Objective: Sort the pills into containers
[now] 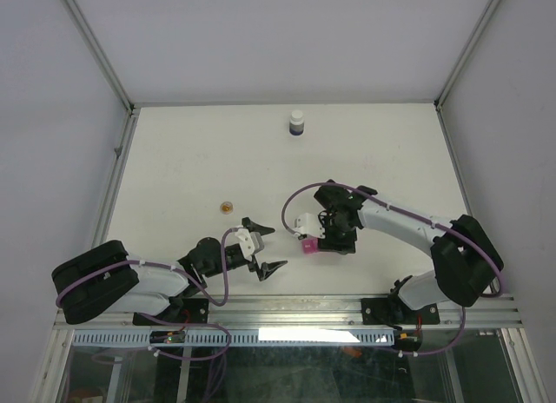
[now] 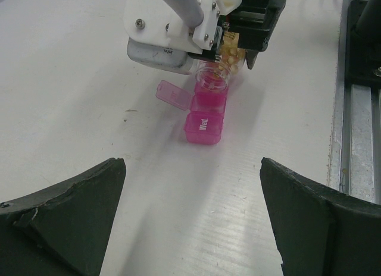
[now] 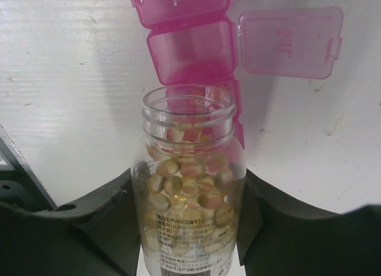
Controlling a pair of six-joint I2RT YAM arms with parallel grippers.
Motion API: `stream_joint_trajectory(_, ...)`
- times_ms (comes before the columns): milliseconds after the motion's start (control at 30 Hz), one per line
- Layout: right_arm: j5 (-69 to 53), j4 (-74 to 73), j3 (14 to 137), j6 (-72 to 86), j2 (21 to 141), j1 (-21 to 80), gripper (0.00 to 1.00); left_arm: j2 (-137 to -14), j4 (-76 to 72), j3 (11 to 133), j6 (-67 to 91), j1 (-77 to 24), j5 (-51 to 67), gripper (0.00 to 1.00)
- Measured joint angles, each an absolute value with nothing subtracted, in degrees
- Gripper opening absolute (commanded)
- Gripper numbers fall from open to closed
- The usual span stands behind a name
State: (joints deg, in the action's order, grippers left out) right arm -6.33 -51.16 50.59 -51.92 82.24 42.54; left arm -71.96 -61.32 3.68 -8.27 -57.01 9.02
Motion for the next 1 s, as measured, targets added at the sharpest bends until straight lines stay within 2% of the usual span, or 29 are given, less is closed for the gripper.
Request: stream_joint_trajectory(1000,-3.3,-52.2,52.1,-50.4,83.7,44.8,0.00,-71.0,-61.3,3.2,-8.3,-57.0,9.0,0.99)
